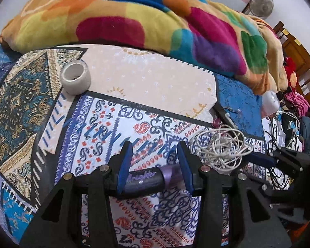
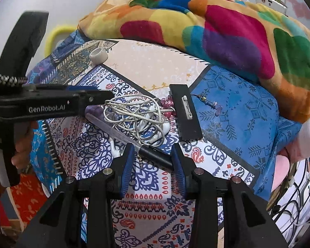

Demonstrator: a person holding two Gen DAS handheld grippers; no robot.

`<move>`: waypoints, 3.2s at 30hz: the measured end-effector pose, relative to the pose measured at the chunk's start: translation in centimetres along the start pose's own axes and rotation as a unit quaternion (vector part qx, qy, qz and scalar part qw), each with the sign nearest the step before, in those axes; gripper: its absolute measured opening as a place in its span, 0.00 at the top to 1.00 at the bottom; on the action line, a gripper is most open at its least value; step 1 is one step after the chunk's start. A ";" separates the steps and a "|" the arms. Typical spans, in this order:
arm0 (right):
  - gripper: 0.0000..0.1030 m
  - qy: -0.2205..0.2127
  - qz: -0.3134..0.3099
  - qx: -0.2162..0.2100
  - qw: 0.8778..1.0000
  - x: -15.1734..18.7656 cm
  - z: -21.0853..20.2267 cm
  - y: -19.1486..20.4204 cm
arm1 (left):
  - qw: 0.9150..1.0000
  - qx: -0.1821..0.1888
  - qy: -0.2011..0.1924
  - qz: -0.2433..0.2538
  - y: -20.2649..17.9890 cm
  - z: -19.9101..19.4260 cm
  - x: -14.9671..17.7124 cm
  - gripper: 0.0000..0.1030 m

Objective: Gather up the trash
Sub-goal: 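Grasp the black purple-capped spray bottle with the left tool while the right tool grasps the clear pen, then carry the spray bottle and pen over the white trash bin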

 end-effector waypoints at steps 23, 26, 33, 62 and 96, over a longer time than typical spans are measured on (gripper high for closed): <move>0.67 0.037 -0.006 0.008 0.999 4.3 -1.6 1.3 | 0.997 -0.025 0.043 0.061 -0.4 -3.2 8.0 0.57; 0.68 0.043 0.008 -0.010 0.999 5.0 -1.7 1.9 | 0.996 -0.020 0.042 0.070 -1.6 -2.9 8.2 0.57; 0.69 0.041 -0.007 -0.006 0.999 4.7 -1.0 3.0 | 0.992 -0.029 0.031 0.117 -4.1 -1.9 8.7 0.57; 0.91 -0.051 0.014 0.018 0.998 2.7 -9.1 6.7 | 0.994 -0.042 -0.062 0.079 -5.1 -11.4 10.6 0.76; 0.91 -0.155 -0.094 -0.015 0.983 0.5 -19.9 28.1 | 0.973 -0.099 -0.205 -0.044 9.8 -35.2 20.8 0.76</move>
Point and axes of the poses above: each gripper's, at about its wrist camera, not at the fingertips, and z roughly the way its jaws point, y to its left, x to its underside, the point moved 10 cm from there along z, roughly the way its jaws point, and after that the axes turned 7 degrees about -z, right-handed, at the moved point
